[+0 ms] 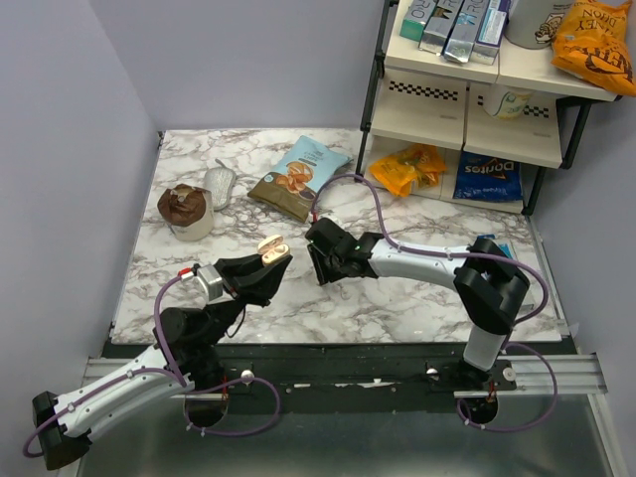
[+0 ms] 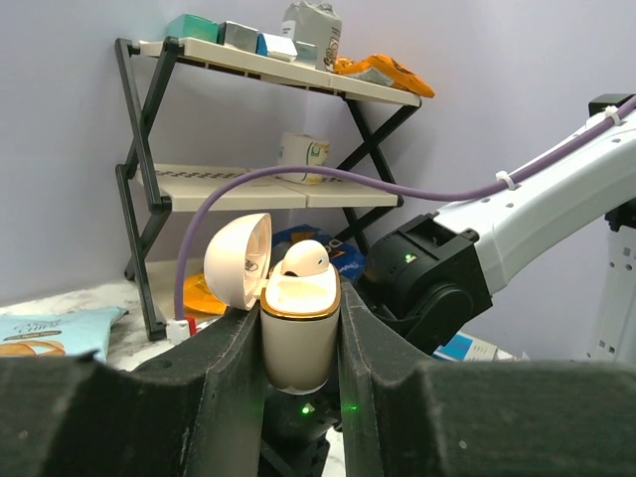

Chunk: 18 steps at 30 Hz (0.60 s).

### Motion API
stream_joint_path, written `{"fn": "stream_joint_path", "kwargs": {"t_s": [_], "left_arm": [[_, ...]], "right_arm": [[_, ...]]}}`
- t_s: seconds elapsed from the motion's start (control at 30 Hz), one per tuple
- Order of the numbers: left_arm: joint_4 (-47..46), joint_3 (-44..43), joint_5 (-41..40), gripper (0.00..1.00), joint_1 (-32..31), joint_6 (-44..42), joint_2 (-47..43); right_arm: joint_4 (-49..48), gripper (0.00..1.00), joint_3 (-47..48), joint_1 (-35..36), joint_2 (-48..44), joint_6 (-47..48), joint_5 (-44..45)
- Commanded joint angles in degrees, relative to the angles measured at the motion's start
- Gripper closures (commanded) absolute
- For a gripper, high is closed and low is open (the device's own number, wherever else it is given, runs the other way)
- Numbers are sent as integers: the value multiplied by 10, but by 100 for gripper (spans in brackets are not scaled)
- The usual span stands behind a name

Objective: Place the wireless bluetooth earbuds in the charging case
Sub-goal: Pick up the earbud from the center of the board.

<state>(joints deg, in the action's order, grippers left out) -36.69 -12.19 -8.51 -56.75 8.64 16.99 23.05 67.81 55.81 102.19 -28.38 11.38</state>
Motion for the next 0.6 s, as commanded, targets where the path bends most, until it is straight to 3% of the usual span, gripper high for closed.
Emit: {"fn": "stream_joint_path", "kwargs": {"t_s": [0.0,0.17,0.4,0.57], "left_arm": [[-8,5,-9,100,-3,2,4],[-4,4,-10,100,-3,1,-5],[0,6,-11,100,-3,-1,-10],[3,7,-12,100,-3,6,-14]], "right_arm": [[2,53,27,4,29,12,-25],[-1,55,18,4,25,-5,3],[-31,43,1,4,11,52,4],[-53,49,22,-9,33,50,-23]]}}
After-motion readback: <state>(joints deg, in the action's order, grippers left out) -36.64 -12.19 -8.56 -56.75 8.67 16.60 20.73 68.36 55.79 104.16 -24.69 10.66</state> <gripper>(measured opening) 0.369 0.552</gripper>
